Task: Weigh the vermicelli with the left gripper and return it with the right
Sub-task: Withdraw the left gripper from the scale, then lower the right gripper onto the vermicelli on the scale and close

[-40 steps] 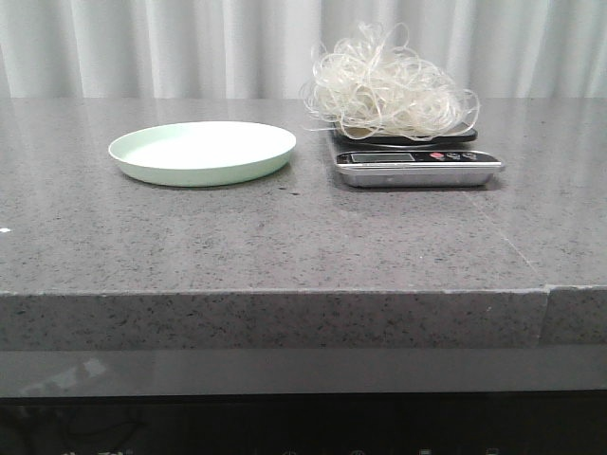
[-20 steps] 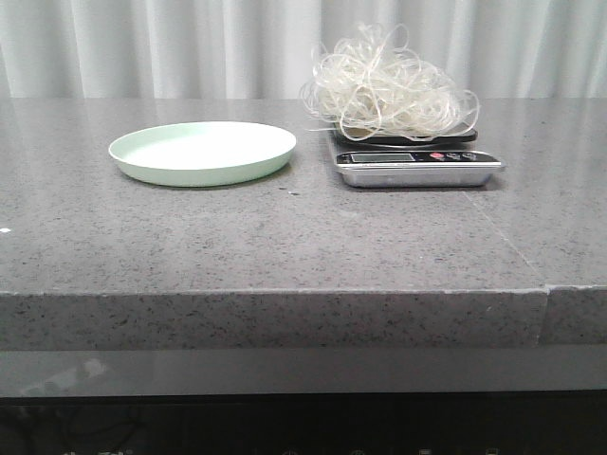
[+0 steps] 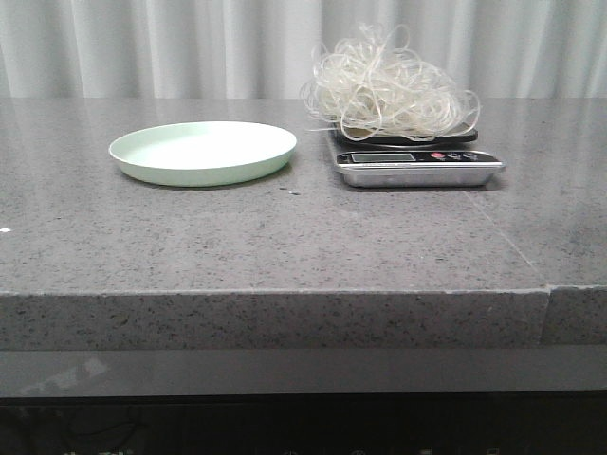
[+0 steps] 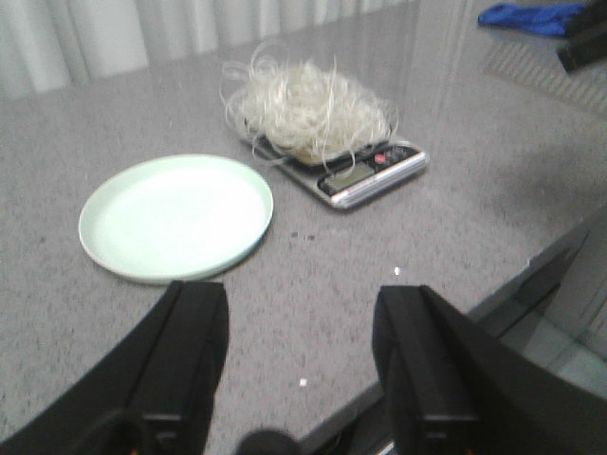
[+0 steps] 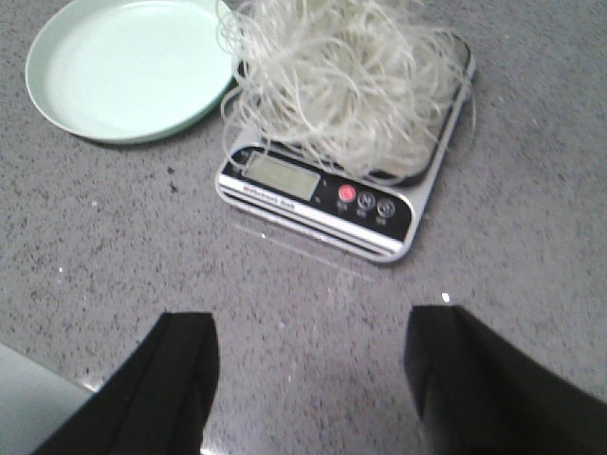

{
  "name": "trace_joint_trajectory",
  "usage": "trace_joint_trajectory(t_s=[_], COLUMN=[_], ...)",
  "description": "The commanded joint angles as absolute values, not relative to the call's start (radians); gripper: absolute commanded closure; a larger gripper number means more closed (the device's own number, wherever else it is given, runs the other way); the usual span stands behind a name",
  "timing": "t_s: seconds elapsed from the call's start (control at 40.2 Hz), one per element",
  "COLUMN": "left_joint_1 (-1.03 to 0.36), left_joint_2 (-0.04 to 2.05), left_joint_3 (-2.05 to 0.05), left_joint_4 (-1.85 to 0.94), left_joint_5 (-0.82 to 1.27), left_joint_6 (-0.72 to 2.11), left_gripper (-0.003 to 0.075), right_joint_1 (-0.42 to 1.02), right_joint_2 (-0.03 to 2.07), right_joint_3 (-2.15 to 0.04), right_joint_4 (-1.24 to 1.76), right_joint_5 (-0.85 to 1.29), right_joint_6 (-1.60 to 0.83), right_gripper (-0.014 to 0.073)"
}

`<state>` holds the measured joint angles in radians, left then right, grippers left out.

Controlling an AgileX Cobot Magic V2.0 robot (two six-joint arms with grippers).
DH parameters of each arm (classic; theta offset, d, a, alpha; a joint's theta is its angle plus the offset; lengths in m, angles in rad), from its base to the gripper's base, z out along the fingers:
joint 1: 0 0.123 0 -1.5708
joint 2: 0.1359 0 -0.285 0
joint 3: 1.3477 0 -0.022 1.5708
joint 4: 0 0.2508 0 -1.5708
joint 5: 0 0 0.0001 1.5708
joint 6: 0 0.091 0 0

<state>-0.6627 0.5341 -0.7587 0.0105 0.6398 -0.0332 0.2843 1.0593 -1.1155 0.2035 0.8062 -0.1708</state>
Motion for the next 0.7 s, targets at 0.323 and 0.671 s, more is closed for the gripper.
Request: trace_joint_trajectory(t_s=[0.323,0.671], left_joint_1=[-0.668,-0.668], left_joint_2=[0.533,0.533], left_joint_3=[-0.773,-0.773], left_joint_4=[0.007,0.007], left_joint_5=[0.621,0.621], left_joint_6=[-0.042,-0.042], left_gripper=[0.0280,0.0280], right_joint_1=[0.359,0.359], right_joint_2=[1.352,1.601], right_joint_3=[-1.405,-1.613], right_joint_4=[0.211,0.211], right_joint_5=[0.713,0.700], right_joint_6=[-0.192,-0.192], right_gripper=[0.0053,0.0053])
